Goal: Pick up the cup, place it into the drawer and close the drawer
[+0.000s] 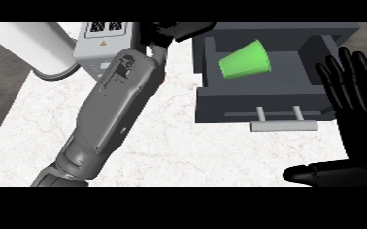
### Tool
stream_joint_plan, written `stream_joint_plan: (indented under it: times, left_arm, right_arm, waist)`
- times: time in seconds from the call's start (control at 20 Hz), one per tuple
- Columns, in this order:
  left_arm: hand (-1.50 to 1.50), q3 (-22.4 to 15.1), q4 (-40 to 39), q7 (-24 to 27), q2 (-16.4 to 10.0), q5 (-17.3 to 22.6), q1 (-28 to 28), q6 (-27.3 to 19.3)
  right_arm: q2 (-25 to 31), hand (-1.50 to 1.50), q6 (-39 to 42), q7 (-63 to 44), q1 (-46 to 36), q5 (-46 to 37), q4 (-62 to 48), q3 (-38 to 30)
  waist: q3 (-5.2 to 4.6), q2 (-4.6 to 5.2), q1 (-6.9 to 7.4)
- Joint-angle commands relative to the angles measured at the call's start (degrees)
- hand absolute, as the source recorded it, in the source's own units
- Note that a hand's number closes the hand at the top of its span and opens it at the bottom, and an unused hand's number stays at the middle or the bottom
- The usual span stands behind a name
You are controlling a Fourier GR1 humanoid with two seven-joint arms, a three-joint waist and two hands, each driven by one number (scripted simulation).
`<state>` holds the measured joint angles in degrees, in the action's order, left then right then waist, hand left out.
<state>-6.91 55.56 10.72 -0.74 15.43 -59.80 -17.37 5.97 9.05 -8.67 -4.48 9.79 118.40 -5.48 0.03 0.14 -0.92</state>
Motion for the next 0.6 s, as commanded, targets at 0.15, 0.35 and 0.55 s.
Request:
stream_joint_plan:
  times: [0.15, 0.35, 0.55]
  left_arm:
    - [1.5, -3.1, -12.2, 3.8, 0.7, 4.3, -7.0, -3.9]
    - [1.5, -4.9, -20.0, 7.2, 0.7, 9.0, -11.4, -4.9]
    - [1.5, -9.2, -24.3, 8.9, 0.7, 12.4, -11.6, -5.2]
  right_arm:
    - [0.1, -1.5, 1.2, 3.3, 1.6, -0.6, -2.9, -0.8]
    - [1.5, -1.5, 0.8, -1.3, -3.9, 1.9, -1.9, -1.4]
    - [-1.1, -1.5, -0.3, 1.4, -2.5, -1.1, -3.2, 1.4]
  waist:
    - [0.02, 0.17, -0.71]
    - [0.01, 0.42, -1.66]
    - [0.02, 0.51, -2.04]
